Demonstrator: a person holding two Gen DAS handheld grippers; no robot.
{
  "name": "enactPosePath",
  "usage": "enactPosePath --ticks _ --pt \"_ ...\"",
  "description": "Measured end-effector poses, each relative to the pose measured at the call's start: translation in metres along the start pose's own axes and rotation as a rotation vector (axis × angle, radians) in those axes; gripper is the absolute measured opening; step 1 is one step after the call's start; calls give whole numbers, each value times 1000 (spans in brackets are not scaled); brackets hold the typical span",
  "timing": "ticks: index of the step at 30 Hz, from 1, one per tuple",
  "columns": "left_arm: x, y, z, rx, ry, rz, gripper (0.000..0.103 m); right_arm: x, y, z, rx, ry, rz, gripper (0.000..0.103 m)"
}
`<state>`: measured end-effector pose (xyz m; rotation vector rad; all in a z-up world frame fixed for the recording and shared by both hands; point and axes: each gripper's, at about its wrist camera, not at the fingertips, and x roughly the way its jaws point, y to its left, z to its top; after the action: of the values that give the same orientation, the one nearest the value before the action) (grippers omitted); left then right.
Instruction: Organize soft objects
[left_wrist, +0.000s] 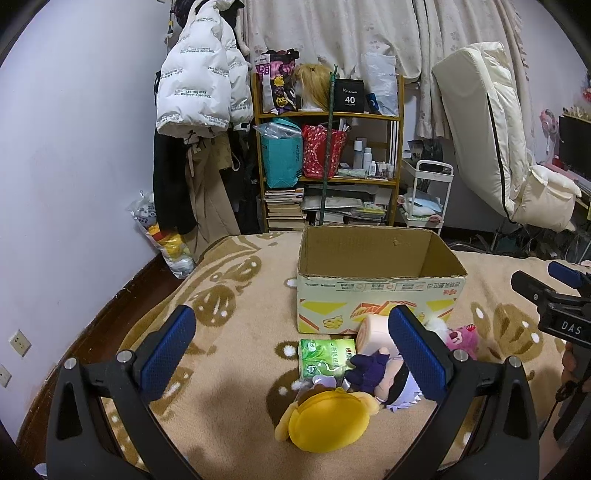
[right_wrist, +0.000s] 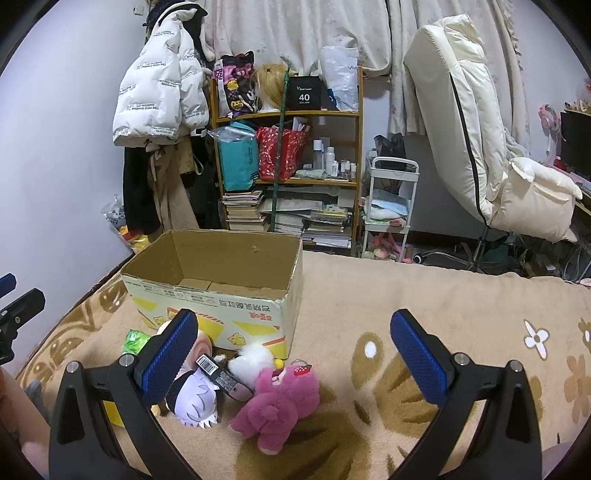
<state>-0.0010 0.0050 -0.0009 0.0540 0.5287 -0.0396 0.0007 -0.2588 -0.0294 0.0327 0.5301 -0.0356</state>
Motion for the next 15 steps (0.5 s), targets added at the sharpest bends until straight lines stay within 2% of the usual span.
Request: enactPosePath --ticks 15 --pt "1 3 -2 -2 3 -8 103 -1 1 0 -1 -1 -1 103"
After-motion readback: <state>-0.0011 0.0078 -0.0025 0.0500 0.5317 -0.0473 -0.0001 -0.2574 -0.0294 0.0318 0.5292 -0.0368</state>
